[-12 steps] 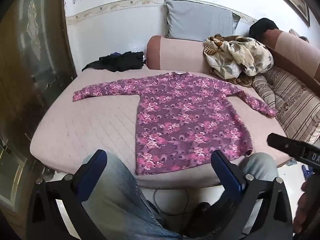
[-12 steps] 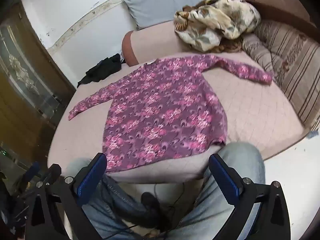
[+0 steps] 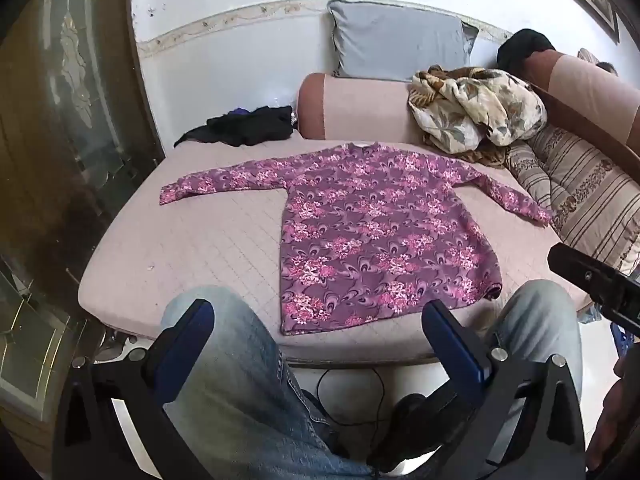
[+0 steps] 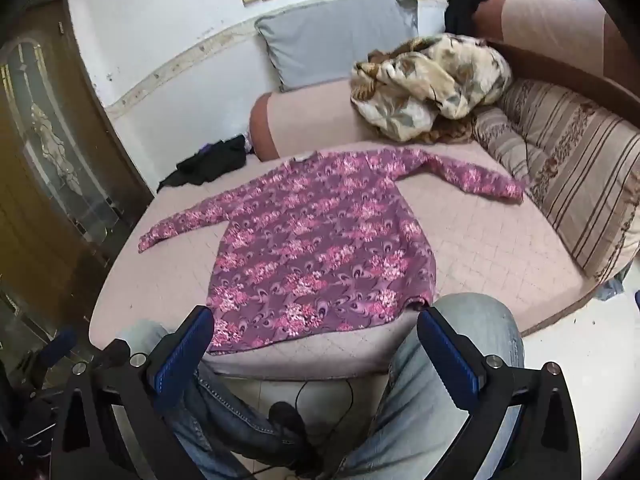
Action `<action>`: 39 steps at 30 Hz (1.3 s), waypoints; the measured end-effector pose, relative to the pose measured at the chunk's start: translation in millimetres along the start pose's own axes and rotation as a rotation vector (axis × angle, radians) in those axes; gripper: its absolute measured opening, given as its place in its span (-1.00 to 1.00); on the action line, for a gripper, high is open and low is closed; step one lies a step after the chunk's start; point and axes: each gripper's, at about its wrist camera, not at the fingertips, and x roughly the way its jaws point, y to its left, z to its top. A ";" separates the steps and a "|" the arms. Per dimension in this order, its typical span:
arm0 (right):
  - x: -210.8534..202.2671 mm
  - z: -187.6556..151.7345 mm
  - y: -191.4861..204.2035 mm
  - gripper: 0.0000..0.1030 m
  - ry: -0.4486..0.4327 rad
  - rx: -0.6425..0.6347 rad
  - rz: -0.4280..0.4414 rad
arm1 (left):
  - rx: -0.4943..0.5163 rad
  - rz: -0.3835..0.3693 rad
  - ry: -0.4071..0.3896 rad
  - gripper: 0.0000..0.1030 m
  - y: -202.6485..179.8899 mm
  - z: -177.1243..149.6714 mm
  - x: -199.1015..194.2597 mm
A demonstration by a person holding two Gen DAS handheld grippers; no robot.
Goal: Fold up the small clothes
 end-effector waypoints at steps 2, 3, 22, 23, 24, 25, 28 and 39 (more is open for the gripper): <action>-9.9 0.1 3.1 1.00 -0.020 -0.009 0.002 | 0.001 -0.016 -0.012 1.00 -1.9 1.2 -11.5; -15.3 0.0 4.6 1.00 -0.035 -0.011 -0.002 | 0.001 -0.015 -0.029 1.00 -1.3 3.6 -18.1; -10.7 18.4 37.5 1.00 -0.055 -0.094 -0.108 | 0.072 -0.018 -0.065 1.00 -11.3 25.0 4.2; -3.0 22.5 36.2 1.00 -0.038 -0.103 -0.110 | 0.067 -0.014 -0.046 1.00 -10.3 27.7 13.3; 3.7 26.9 34.7 1.00 -0.027 -0.111 -0.115 | 0.056 -0.010 -0.037 1.00 -9.5 29.6 20.0; 8.8 30.8 33.3 1.00 -0.026 -0.117 -0.119 | 0.042 -0.006 -0.028 1.00 -8.6 32.5 27.5; 24.1 42.0 26.2 1.00 -0.020 -0.109 -0.122 | 0.022 0.000 -0.014 1.00 -9.9 42.1 44.8; 56.9 82.0 31.6 1.00 0.020 -0.166 -0.248 | -0.003 -0.103 -0.029 1.00 -18.1 85.7 88.9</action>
